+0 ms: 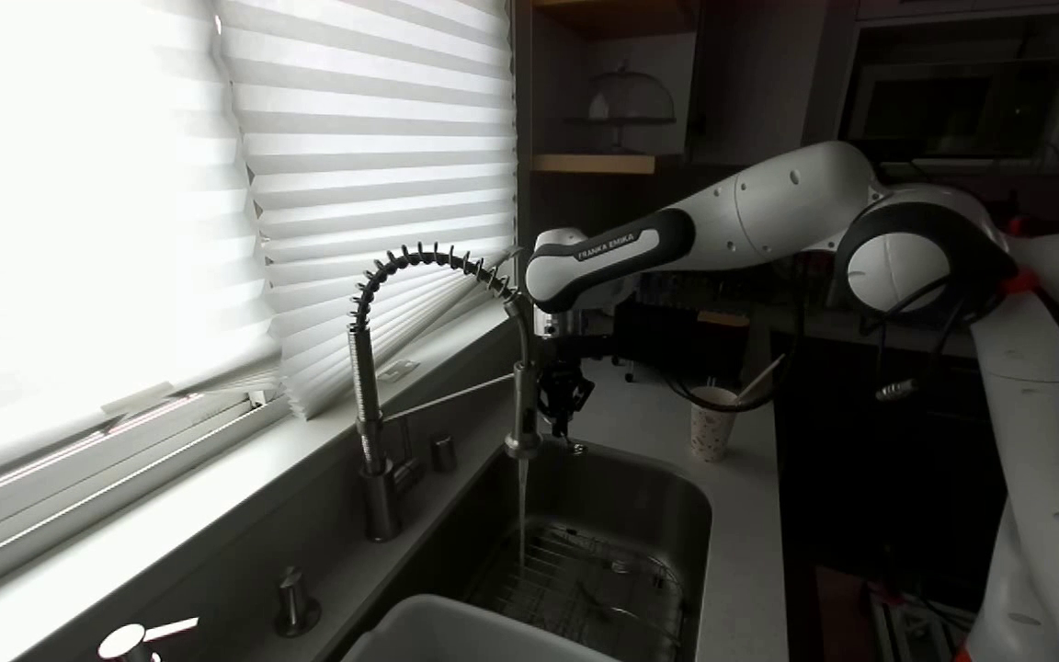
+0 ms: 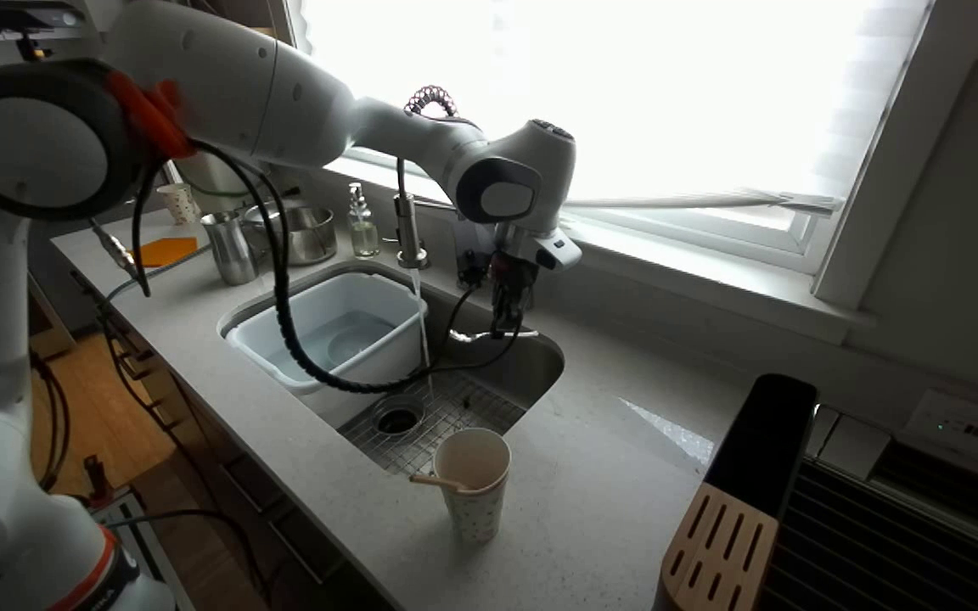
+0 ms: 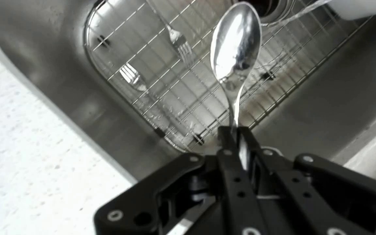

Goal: Place the silver spoon under the running faucet then put it back on the counter.

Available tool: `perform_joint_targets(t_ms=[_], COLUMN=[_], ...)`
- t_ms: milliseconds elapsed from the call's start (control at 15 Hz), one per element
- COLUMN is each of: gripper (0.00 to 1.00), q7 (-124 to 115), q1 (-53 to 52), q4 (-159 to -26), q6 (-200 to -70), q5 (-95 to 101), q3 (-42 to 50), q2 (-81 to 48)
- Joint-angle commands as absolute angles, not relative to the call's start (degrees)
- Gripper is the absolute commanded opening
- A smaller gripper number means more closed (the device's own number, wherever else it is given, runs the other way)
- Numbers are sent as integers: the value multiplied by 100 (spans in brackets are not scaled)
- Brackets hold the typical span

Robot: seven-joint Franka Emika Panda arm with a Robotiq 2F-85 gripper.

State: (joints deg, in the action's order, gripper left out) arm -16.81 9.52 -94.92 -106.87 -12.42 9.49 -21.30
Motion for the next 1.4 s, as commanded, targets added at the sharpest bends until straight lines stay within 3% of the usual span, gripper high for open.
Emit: perform_joint_targets(t_ms=[0, 733, 1333], gripper=[2, 2, 2], q7=[-1642, -1508, -1557], q1=[1023, 1717, 2060], q4=[-9778, -9553, -9368], q6=[-11203, -12816, -12550], q5=[-746, -1347, -2533], q3=[1173, 1303, 1122], q2=[-1899, -2484, -2927])
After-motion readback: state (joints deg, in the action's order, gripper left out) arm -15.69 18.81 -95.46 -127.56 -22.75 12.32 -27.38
